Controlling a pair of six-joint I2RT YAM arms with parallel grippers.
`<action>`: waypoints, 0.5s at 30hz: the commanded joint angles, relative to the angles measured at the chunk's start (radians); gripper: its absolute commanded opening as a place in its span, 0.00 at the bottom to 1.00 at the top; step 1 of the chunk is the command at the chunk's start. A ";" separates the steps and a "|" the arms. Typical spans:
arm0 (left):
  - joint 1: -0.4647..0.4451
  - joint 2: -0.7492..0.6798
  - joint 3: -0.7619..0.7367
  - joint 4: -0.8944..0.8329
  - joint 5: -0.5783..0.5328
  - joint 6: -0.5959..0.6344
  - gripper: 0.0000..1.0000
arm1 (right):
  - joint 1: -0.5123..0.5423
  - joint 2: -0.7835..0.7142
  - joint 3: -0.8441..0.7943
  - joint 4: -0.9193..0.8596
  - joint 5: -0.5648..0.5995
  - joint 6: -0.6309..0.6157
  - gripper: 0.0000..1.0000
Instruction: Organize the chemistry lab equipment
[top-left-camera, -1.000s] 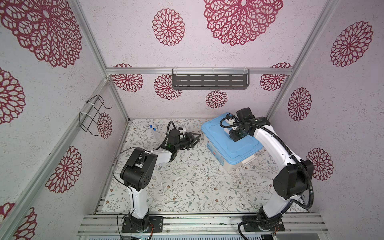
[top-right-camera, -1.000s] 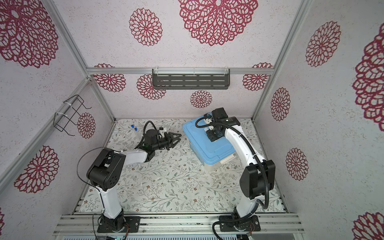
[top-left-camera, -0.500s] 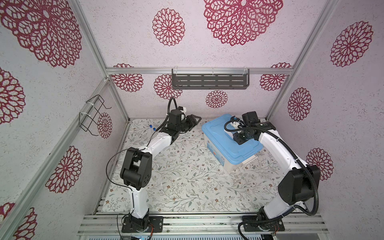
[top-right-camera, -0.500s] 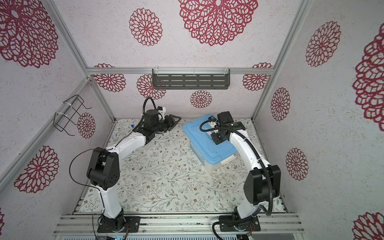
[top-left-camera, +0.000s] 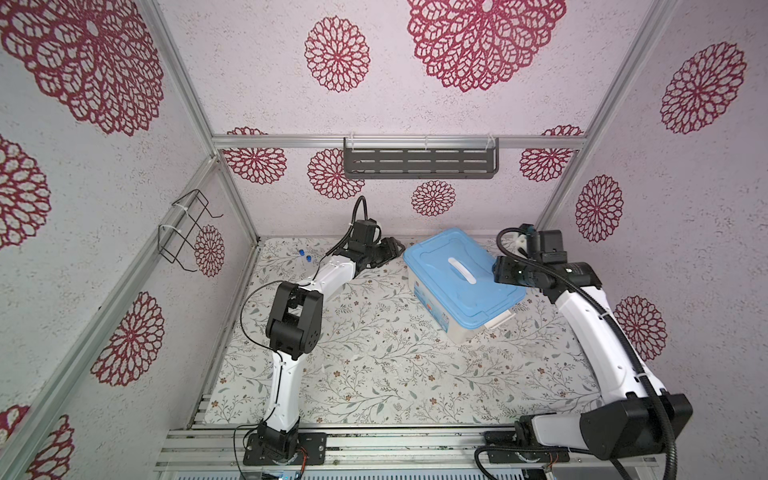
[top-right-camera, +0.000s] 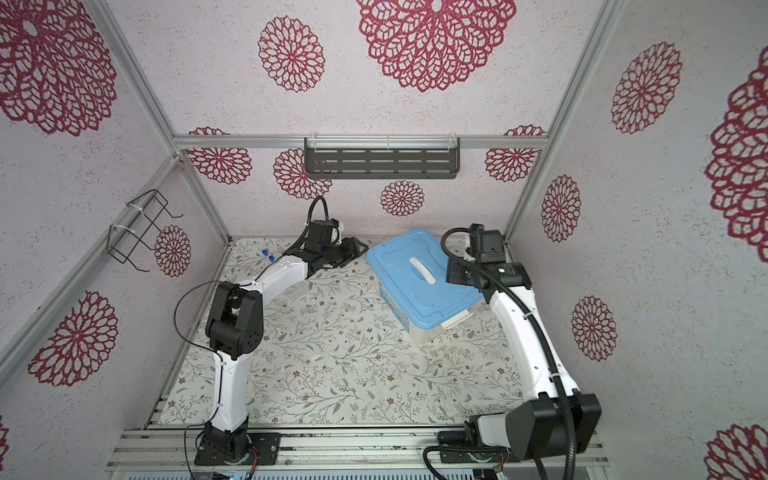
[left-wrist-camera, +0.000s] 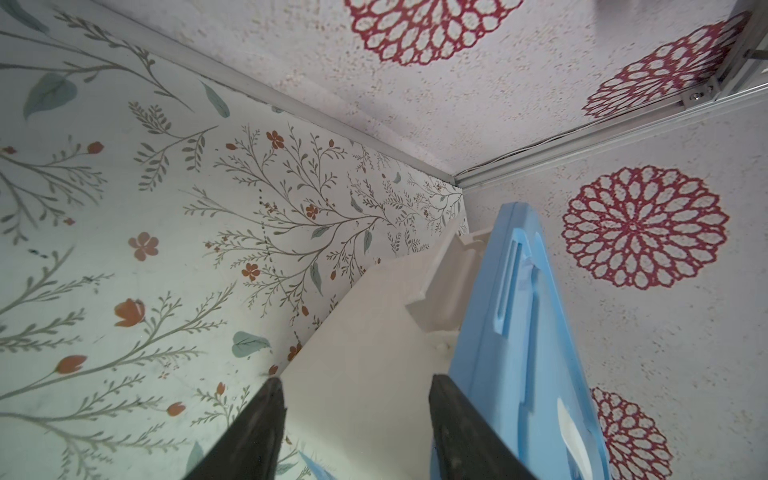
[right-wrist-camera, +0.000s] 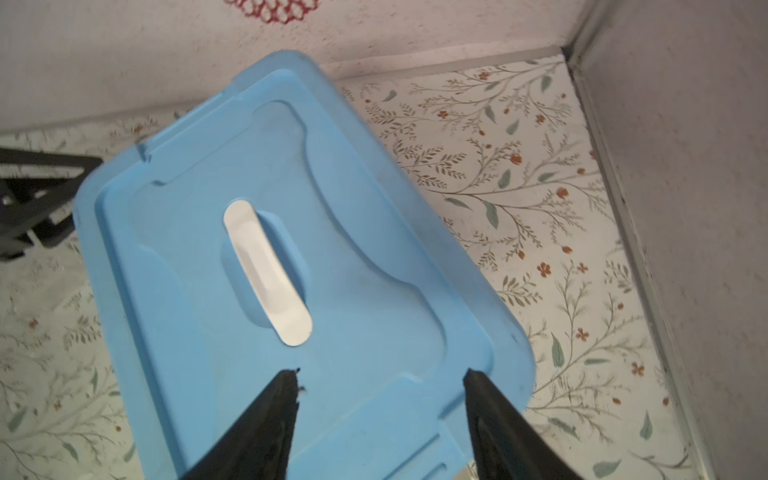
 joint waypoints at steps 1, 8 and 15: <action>-0.019 -0.014 0.032 -0.005 -0.003 0.038 0.60 | -0.098 -0.059 -0.056 -0.011 -0.022 0.115 0.72; -0.073 -0.035 0.100 -0.083 -0.093 0.107 0.60 | -0.290 -0.089 -0.180 0.066 -0.209 0.146 0.74; -0.096 -0.014 0.113 -0.085 -0.059 0.129 0.57 | -0.317 -0.042 -0.257 0.168 -0.400 0.117 0.64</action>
